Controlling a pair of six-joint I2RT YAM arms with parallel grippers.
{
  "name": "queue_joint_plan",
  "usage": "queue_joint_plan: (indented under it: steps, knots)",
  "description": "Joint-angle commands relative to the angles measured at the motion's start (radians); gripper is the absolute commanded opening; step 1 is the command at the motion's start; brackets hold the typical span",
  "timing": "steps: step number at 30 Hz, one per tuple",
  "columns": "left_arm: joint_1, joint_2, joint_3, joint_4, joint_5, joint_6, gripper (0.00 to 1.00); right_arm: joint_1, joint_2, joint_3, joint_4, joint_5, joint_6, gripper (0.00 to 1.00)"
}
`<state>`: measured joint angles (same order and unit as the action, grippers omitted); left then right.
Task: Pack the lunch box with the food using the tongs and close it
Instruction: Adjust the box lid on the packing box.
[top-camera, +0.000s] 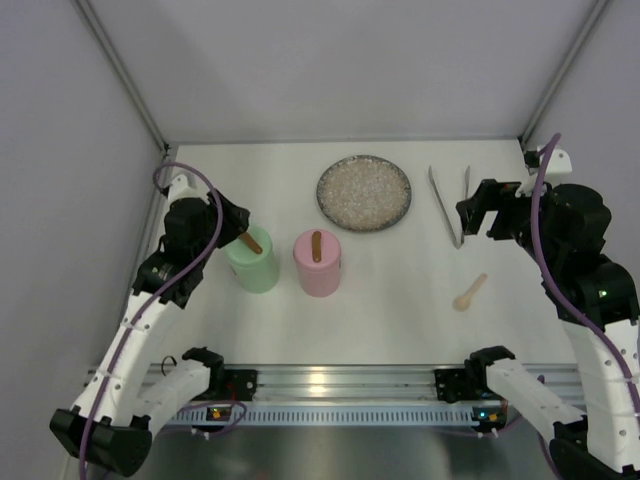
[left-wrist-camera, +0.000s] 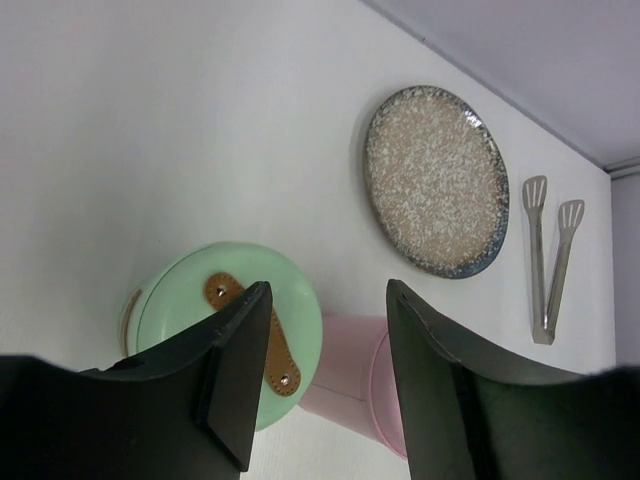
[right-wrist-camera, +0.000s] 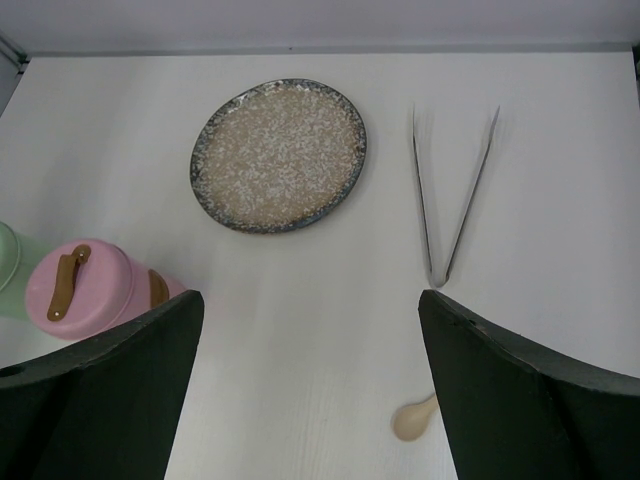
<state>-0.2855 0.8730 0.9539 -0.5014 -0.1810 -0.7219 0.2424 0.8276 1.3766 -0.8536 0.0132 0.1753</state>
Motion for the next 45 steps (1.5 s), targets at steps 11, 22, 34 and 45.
queue_joint_plan:
  steps: [11, 22, 34, 45]
  knots:
    - [-0.205, 0.129, 0.330, 0.023, -0.478, 0.392, 0.54, 0.015, 0.010, 0.059, 0.060, -0.033, -0.005, 0.90]
    - [-0.446, 0.112, -0.019, 0.222, -0.882, 0.329, 0.57, 0.015, 0.005, 0.042, 0.080, -0.062, 0.001, 0.90]
    - [-0.360, 0.115, -0.484, 0.403, -0.790, -0.019, 0.49, 0.015, -0.010, 0.027, 0.096, -0.088, 0.006, 0.90]
    - [-0.360, 0.090, -0.196, 0.374, -0.769, 0.239, 0.63, 0.015, -0.018, 0.038, 0.090, -0.087, 0.006, 0.90]
